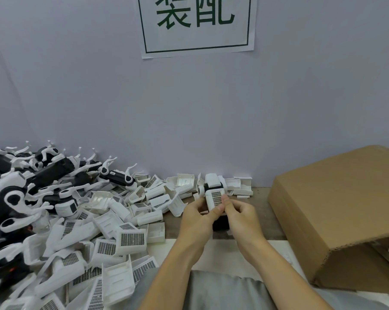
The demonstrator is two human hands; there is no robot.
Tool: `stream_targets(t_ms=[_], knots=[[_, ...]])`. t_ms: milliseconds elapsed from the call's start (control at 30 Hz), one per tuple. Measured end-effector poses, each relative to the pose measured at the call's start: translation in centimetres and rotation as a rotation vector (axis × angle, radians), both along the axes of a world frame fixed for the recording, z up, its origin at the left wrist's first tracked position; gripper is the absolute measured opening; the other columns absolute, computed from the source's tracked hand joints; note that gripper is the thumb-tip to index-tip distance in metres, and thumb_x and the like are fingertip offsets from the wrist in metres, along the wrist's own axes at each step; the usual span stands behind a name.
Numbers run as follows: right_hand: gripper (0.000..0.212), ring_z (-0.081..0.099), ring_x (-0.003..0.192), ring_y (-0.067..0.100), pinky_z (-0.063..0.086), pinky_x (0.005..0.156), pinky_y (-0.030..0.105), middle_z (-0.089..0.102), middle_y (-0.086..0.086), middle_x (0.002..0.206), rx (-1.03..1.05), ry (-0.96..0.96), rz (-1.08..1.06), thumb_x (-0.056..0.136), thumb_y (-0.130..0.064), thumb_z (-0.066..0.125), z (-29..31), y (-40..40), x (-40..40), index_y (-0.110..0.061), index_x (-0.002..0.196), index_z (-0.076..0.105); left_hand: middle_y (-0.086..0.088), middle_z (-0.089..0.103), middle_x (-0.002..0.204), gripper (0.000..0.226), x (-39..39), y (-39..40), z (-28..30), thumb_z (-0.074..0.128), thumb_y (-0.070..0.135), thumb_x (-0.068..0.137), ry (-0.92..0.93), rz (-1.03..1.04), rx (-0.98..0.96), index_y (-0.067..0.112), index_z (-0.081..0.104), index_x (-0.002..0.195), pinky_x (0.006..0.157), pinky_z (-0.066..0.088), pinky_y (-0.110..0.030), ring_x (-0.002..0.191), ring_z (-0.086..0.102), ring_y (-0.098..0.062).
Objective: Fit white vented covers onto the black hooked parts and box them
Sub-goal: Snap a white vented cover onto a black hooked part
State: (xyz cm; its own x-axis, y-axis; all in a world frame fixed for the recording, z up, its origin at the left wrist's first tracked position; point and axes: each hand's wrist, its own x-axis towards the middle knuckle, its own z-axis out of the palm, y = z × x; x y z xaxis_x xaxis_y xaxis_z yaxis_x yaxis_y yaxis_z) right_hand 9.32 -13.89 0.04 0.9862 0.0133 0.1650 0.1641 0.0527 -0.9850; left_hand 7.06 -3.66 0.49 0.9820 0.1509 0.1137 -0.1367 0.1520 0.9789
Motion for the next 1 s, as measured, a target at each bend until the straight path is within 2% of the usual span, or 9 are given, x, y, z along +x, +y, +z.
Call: stream_targets(t_ms=[200,367,433,567,667,733,800,900,1000], knots=[[0.025,0.073,0.077,0.006,0.049,0.055,0.016,0.078,-0.007,0.083,0.011,-0.013,0.032,0.1,-0.031,0.058,0.2,-0.2,-0.1,-0.026,0.087,0.079,-0.008,0.077,0.097,0.022,-0.1,0.2,0.2,0.071,0.001,0.089,0.008,0.075,-0.022,0.011,0.074,0.109,0.064,0.058,-0.022,0.084,0.075,-0.014],[0.01,0.064,0.091,-0.005,0.047,0.068,0.006,0.072,-0.012,0.095,-0.131,-0.216,-0.111,0.097,-0.024,0.063,0.0,0.1,-0.1,-0.032,0.099,0.068,-0.014,0.077,0.103,0.022,-0.1,0.1,0.2,0.069,0.022,0.093,0.021,0.053,-0.141,0.011,0.074,0.111,0.081,0.06,-0.049,0.097,0.074,-0.03],[0.011,0.06,0.098,-0.004,0.044,0.077,0.007,0.068,-0.01,0.105,-0.3,-0.326,-0.094,0.094,-0.029,0.064,0.0,0.3,-0.2,-0.036,0.103,0.066,-0.016,0.076,0.104,0.029,-0.1,0.2,0.4,0.062,0.032,0.098,0.055,0.076,-0.257,0.01,0.073,0.112,0.069,0.06,-0.041,0.091,0.074,-0.029],[0.057,0.051,0.122,0.009,0.047,0.101,0.031,0.056,-0.009,0.129,-0.57,-0.294,-0.078,0.088,-0.044,0.067,-0.3,0.4,-0.3,-0.025,0.14,0.05,-0.008,0.078,0.094,0.028,-0.2,0.3,1.1,0.059,0.035,0.098,0.093,0.045,-0.423,0.015,0.079,0.096,0.057,0.059,-0.031,0.076,0.075,-0.02],[0.016,0.067,0.087,0.018,0.056,0.071,0.022,0.067,-0.013,0.088,-0.304,-0.227,-0.16,0.094,-0.033,0.06,-0.1,-0.1,-0.2,-0.025,0.107,0.066,-0.01,0.078,0.085,0.03,0.0,0.2,1.2,0.061,0.025,0.098,0.021,0.128,-0.366,0.007,0.079,0.082,0.064,0.06,-0.028,0.078,0.076,-0.018],[0.023,0.068,0.066,0.024,0.06,0.058,0.036,0.06,-0.006,0.063,0.0,-0.004,-0.169,0.099,-0.028,0.052,0.2,-0.6,0.1,-0.012,0.091,0.066,-0.01,0.077,0.08,0.027,0.2,0.4,1.2,0.06,0.017,0.099,-0.052,0.291,-0.206,0.003,0.075,0.081,0.065,0.058,-0.024,0.077,0.074,-0.019],[0.028,0.054,0.048,0.022,0.058,0.05,0.038,0.058,0.004,0.059,0.339,0.249,-0.119,0.1,-0.025,0.046,0.6,-1.1,0.4,-0.003,0.092,0.062,-0.004,0.073,0.069,0.028,0.4,0.9,1.0,0.058,0.011,0.098,-0.095,0.449,-0.122,0.007,0.074,0.075,0.061,0.055,-0.022,0.069,0.068,-0.016],[0.031,0.036,0.052,0.024,0.051,0.042,0.026,0.049,0.012,0.062,0.628,0.415,-0.034,0.099,-0.028,0.04,1.1,-1.7,0.3,-0.004,0.095,0.059,0.001,0.067,0.061,0.03,0.3,1.4,1.0,0.056,0.008,0.096,-0.064,0.519,-0.179,0.01,0.071,0.07,0.06,0.05,-0.025,0.065,0.061,-0.013],[0.038,0.038,0.055,0.025,0.048,0.04,0.023,0.047,0.012,0.061,0.64,0.426,0.019,0.099,-0.033,0.037,0.9,-1.6,0.3,-0.005,0.086,0.059,0.001,0.066,0.061,0.031,0.3,1.4,1.0,0.054,0.007,0.096,-0.052,0.52,-0.189,0.011,0.069,0.069,0.059,0.049,-0.026,0.064,0.06,-0.013]])
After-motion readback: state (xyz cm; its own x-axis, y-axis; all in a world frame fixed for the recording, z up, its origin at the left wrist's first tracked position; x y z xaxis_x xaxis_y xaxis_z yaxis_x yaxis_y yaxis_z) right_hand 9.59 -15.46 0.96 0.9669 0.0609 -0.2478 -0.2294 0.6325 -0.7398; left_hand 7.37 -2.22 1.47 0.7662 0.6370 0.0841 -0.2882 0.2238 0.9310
